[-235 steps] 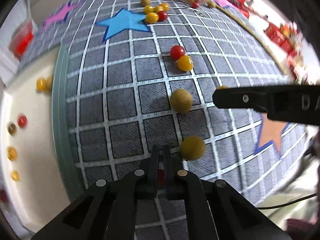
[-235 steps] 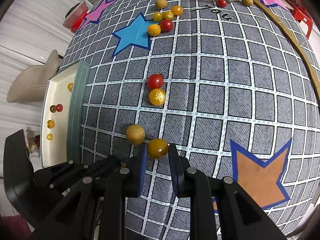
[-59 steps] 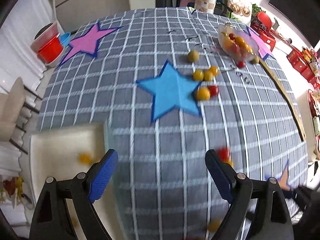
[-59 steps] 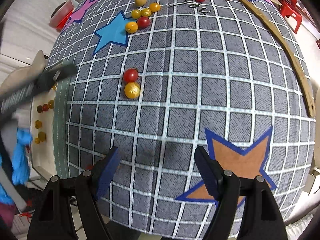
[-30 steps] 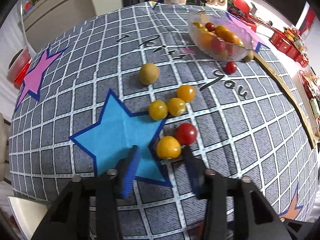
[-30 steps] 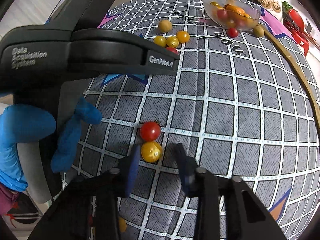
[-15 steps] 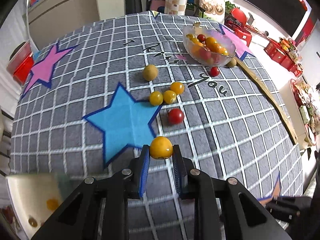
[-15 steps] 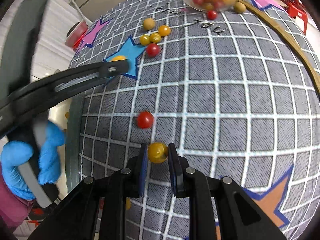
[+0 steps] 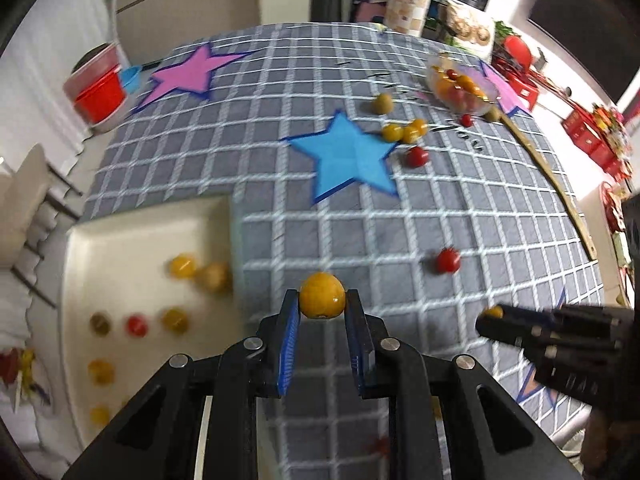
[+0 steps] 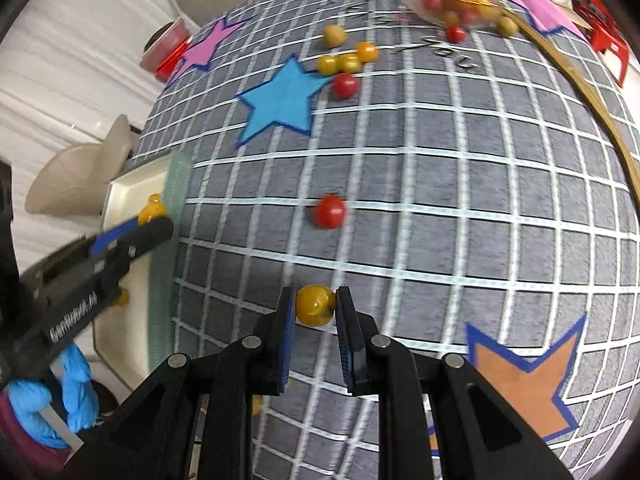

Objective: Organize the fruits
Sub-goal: 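Carry both yellow tomatoes to the white tray and open both tools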

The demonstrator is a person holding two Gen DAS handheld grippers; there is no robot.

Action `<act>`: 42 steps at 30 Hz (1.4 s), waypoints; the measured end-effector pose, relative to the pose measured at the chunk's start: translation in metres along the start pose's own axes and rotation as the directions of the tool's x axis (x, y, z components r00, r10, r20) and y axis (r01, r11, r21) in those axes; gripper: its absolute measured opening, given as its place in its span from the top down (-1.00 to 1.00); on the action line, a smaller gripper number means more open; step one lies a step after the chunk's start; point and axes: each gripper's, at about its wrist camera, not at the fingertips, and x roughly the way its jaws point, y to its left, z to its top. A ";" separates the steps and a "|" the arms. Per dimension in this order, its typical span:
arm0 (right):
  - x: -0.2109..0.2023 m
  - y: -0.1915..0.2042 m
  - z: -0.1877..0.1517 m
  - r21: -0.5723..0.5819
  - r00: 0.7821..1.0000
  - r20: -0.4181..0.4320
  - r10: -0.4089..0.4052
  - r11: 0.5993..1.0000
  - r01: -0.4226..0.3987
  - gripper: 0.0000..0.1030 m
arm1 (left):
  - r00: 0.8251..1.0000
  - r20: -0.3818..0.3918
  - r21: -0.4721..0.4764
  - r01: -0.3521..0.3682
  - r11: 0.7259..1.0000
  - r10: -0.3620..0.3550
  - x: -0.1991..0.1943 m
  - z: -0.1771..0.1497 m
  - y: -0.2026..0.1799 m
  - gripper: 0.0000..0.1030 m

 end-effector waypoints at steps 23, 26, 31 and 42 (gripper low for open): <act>0.078 0.193 0.007 -0.322 0.983 -0.171 0.070 0.939 -0.122 0.58 | 0.983 -0.073 -0.302 -0.184 0.936 0.169 -0.026 -0.102 0.146 0.54; 0.093 0.201 0.007 -0.337 0.982 -0.188 0.034 0.937 -0.097 0.58 | 0.979 -0.099 -0.321 -0.200 0.926 0.178 -0.018 -0.113 0.152 0.54; 0.109 0.213 0.006 -0.373 0.982 -0.190 -0.012 0.926 -0.061 0.58 | 0.977 -0.120 -0.343 -0.206 0.917 0.175 -0.009 -0.122 0.158 0.54; 0.129 0.227 0.003 -0.399 0.978 -0.198 -0.059 0.916 -0.026 0.55 | 0.972 -0.144 -0.328 -0.224 0.918 0.185 0.000 -0.123 0.156 0.50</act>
